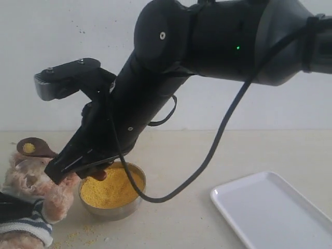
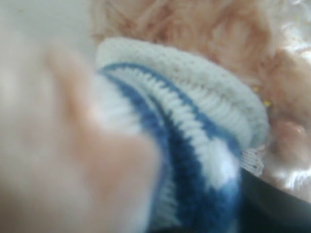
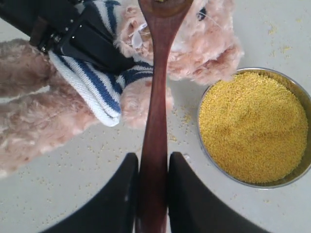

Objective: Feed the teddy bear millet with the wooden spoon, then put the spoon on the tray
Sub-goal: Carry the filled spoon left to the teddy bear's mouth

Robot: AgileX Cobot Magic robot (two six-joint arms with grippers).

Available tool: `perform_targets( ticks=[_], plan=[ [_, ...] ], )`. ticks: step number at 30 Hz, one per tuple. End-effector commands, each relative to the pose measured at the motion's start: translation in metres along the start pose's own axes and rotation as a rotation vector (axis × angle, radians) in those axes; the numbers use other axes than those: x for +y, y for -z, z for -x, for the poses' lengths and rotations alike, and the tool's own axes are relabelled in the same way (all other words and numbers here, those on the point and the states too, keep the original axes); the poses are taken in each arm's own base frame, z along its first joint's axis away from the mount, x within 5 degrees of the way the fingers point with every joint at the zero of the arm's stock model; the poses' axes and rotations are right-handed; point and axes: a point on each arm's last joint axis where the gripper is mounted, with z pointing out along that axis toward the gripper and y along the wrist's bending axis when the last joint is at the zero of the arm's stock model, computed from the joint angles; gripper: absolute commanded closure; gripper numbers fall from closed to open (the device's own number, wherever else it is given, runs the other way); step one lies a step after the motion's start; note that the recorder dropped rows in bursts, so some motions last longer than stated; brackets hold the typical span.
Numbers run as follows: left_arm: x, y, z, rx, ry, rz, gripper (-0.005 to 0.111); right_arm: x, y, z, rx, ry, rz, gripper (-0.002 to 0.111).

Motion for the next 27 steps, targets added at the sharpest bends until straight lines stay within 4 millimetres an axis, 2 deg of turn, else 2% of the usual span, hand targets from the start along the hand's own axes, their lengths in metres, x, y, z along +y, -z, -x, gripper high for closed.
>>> perform_targets(
  ticks=[1, 7, 13, 27],
  plan=[
    [-0.004, 0.001, 0.000, -0.009, 0.024, -0.038, 0.103, 0.006, 0.007, 0.005, -0.029, 0.062, -0.035, 0.109],
    [-0.005, 0.001, 0.001, -0.019, 0.028, -0.055, 0.103, -0.003, -0.002, 0.000, 0.032, 0.139, -0.116, 0.109],
    [-0.005, 0.001, 0.001, -0.019, 0.028, -0.055, 0.103, 0.004, -0.010, 0.000, 0.039, 0.155, -0.103, 0.109],
    [-0.006, 0.001, 0.002, -0.029, 0.037, -0.062, 0.103, 0.003, -0.010, 0.000, 0.044, 0.175, -0.114, 0.109]
  ],
)
